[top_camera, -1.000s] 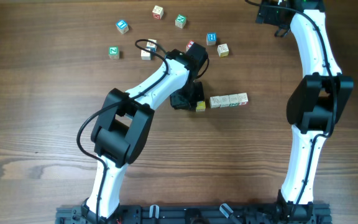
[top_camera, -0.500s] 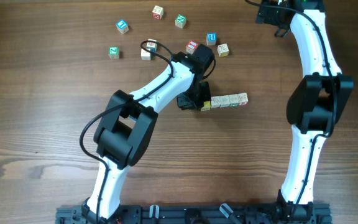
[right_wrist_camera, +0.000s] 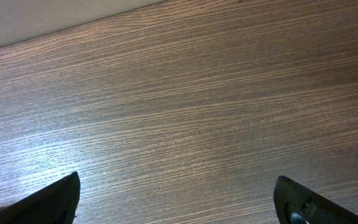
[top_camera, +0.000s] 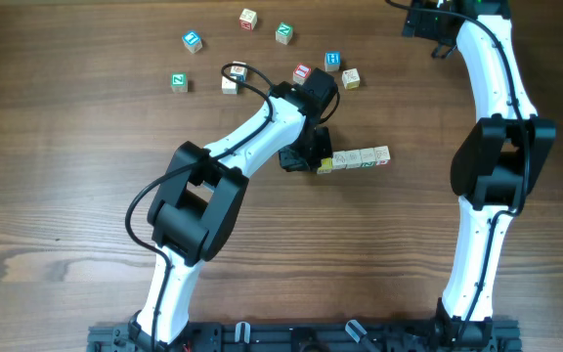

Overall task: Form a horizontal line
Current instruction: 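Set the K block down left of the 3 block, then push the K block rightward against the 3 block with the left gripper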

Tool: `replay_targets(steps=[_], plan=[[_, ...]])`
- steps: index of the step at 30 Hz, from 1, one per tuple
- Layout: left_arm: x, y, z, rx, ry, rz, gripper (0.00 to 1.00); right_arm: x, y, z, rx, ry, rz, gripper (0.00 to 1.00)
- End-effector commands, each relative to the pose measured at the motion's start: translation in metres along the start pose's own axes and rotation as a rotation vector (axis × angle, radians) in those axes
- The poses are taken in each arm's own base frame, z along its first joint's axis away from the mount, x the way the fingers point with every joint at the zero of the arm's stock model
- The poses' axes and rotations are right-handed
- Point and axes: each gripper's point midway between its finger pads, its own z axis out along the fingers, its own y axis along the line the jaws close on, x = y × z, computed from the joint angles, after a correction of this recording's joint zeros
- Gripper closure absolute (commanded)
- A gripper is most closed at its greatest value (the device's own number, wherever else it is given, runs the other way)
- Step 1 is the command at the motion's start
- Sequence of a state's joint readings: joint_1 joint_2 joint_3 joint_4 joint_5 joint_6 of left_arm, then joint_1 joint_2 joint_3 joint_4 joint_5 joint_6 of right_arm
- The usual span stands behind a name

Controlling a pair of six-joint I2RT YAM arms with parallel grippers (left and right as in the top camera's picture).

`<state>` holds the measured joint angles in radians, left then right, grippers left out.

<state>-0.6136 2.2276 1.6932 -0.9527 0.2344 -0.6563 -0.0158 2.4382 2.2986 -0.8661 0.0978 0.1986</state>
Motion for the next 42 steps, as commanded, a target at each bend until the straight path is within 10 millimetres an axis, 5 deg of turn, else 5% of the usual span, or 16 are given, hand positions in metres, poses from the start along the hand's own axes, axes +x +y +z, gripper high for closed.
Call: replay_targets(steps=[1,24,30,35,39,42], plan=[[0.001,-0.003,-0.009,0.015,-0.009,-0.030,0.96,-0.003,0.004,-0.004,-0.007,-0.012,-0.016,0.00],[0.003,-0.004,-0.009,0.023,0.003,-0.056,0.96,-0.003,0.004,-0.004,-0.007,-0.012,-0.016,0.00],[0.030,0.013,-0.010,-0.054,0.106,-0.083,0.96,-0.003,0.004,-0.004,-0.007,-0.012,-0.016,0.00],[0.059,-0.014,-0.008,0.031,0.207,-0.050,0.96,-0.003,0.004,-0.004,-0.007,-0.012,-0.016,0.00],[0.053,-0.031,-0.004,0.072,0.155,-0.005,0.96,-0.003,0.004,-0.004,-0.007,-0.012,-0.016,0.00],[0.044,-0.025,-0.003,0.037,0.106,0.000,0.96,-0.003,0.004,-0.004,-0.007,-0.012,-0.016,0.00]])
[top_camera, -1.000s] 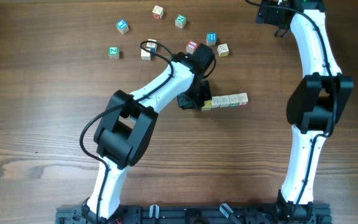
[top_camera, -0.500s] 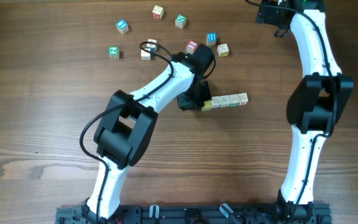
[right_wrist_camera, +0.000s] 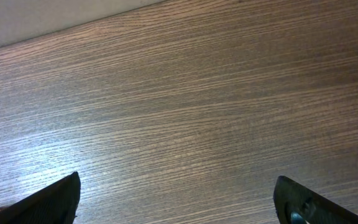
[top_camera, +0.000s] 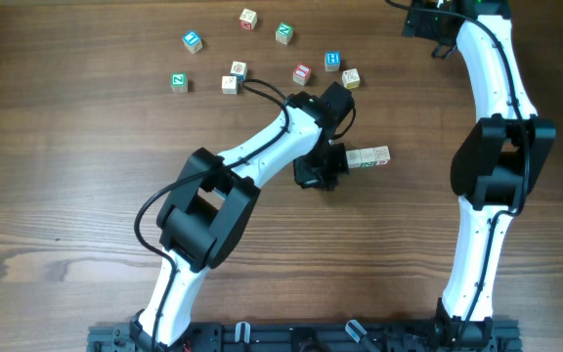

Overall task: Form a horizontal line
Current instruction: 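Push the K block rightward against the 3 block with the left gripper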

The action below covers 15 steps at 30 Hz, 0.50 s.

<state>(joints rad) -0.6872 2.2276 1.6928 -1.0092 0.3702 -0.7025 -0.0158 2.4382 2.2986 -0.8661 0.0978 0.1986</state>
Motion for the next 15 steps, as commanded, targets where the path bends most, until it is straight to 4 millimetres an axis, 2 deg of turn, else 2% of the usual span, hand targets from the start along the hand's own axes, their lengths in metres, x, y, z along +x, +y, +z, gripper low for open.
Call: replay_targets(steps=[1,10,15], plan=[[-0.007,0.004,-0.009,-0.022,-0.058,-0.006,0.96,-0.003,0.004,-0.004,-0.007,-0.012,-0.016,0.00],[-0.018,-0.004,-0.010,0.002,-0.107,0.012,0.96,-0.003,0.004,-0.004,-0.007,-0.012,-0.016,0.00],[-0.022,-0.001,-0.010,-0.015,-0.126,0.011,0.96,-0.003,0.004,-0.004,-0.007,-0.012,-0.016,0.00]])
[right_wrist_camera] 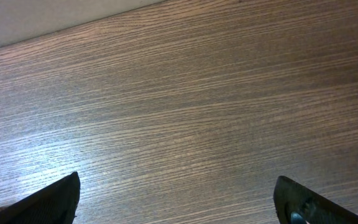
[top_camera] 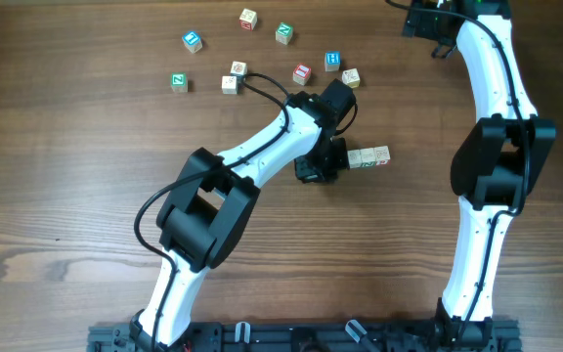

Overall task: Form a horizontal line
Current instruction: 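Push the K block rightward against the 3 block with the left gripper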

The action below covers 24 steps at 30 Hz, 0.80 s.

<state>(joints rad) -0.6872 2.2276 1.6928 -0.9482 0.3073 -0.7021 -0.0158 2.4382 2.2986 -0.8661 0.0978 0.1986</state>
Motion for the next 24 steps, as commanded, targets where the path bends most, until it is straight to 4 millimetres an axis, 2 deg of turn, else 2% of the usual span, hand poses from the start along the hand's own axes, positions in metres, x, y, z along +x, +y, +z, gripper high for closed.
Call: replay_targets(steps=[1,8,11,14,16,21,23,24], plan=[[-0.005,0.002,-0.009,-0.011,-0.042,-0.009,0.96,-0.003,0.004,-0.004,-0.007,-0.012,-0.016,0.00],[-0.009,-0.001,-0.009,0.001,-0.058,-0.003,0.96,-0.003,0.004,-0.004,-0.007,-0.012,-0.016,0.01],[0.000,0.000,-0.008,-0.001,-0.020,-0.009,0.96,-0.003,0.004,-0.004,-0.007,-0.012,-0.016,0.00],[0.012,0.014,-0.009,-0.052,0.035,-0.026,0.96,-0.003,0.004,-0.004,-0.007,-0.012,-0.016,0.00],[0.010,0.022,-0.013,-0.062,0.044,-0.030,0.96,-0.003,0.004,-0.004,-0.007,-0.012,-0.016,0.00],[-0.026,0.043,-0.025,-0.038,-0.025,-0.101,0.96,-0.003,0.004,-0.004,-0.007,-0.012,-0.016,0.00],[-0.051,0.063,-0.031,-0.088,-0.112,-0.129,0.96,-0.003,0.004,-0.004,-0.007,-0.012,-0.016,0.00],[-0.061,0.064,-0.033,-0.088,-0.156,-0.127,0.96,-0.003,0.004,-0.004,-0.007,-0.012,-0.016,0.00]])
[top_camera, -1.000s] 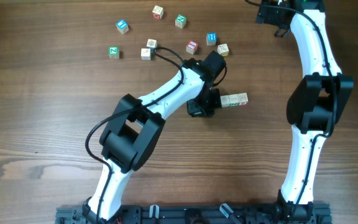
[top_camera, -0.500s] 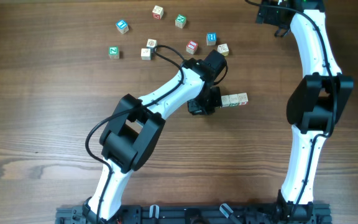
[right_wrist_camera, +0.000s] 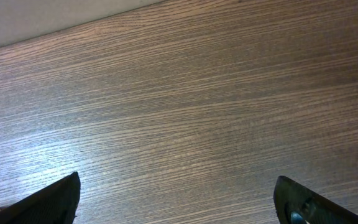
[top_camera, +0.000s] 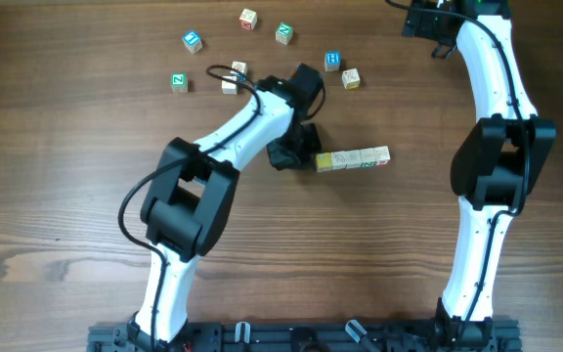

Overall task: Form a horizontal line
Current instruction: 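Push the K block rightward against the 3 block with the left gripper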

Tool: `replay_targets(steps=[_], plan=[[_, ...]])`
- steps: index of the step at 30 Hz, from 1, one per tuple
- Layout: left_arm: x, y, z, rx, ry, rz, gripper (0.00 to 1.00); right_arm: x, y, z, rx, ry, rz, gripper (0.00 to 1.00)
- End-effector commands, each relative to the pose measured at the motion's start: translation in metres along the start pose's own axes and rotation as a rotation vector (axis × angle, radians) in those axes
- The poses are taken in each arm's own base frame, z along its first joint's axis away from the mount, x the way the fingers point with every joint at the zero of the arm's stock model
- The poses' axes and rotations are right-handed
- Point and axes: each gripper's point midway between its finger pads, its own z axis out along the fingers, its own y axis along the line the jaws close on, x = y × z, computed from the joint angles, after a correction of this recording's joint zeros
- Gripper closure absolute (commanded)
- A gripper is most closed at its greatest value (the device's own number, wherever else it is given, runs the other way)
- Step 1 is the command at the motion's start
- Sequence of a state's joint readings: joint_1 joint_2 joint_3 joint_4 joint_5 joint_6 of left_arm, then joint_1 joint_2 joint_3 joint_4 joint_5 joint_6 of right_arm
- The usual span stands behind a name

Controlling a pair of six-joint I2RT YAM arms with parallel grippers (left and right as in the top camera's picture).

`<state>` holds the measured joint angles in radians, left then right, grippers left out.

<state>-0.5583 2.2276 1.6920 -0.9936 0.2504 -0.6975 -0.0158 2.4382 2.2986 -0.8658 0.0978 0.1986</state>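
Note:
A straight row of several small wooden blocks lies left to right at the table's middle. My left gripper sits just off the row's left end, apart from the end block; the overhead view does not show how its jaws stand. Loose blocks lie behind it: green, blue, tan, green, blue and tan. My right gripper is open over bare wood, far from every block, at the table's far right corner.
Two more small blocks sit close to the left arm's cable. The left arm crosses the table's middle left. The right arm runs along the right side.
My left gripper has moved up and to the left, off the row's left end. The end block, hidden under it before, shows in line with the others. The right arm has not moved.
At first my left gripper stood beside the row's left end block, which lay a little lower than the rest. It then covered that end for two moments. Now it has drawn back, and the end block lies level with the row.

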Motion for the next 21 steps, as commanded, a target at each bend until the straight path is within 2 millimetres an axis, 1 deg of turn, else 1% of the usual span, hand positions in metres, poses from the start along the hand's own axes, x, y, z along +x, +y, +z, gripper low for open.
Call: replay_targets(steps=[1,3,4,8,12,15,21], plan=[[-0.040,0.001,-0.016,0.004,-0.179,0.013,0.96,-0.003,0.004,-0.004,-0.007,-0.012,-0.016,0.01],[-0.058,-0.020,-0.021,0.084,-0.258,0.036,0.96,-0.003,0.004,-0.004,-0.007,-0.012,-0.016,0.00],[-0.060,-0.024,-0.022,0.102,-0.266,0.043,0.96,-0.003,0.004,-0.004,-0.007,-0.011,-0.016,0.00],[-0.055,-0.032,-0.020,0.111,-0.265,0.058,0.96,-0.003,0.004,-0.004,-0.007,-0.011,-0.016,0.00],[-0.040,-0.045,-0.016,0.135,-0.228,0.089,0.96,-0.003,0.004,-0.004,-0.007,-0.012,-0.016,0.00],[-0.036,-0.048,-0.015,0.134,-0.224,0.100,0.96,-0.003,0.004,-0.004,-0.007,-0.011,-0.016,0.01],[-0.031,-0.044,-0.013,0.115,-0.205,0.095,0.96,-0.003,0.004,-0.004,-0.007,-0.011,-0.016,0.00]])
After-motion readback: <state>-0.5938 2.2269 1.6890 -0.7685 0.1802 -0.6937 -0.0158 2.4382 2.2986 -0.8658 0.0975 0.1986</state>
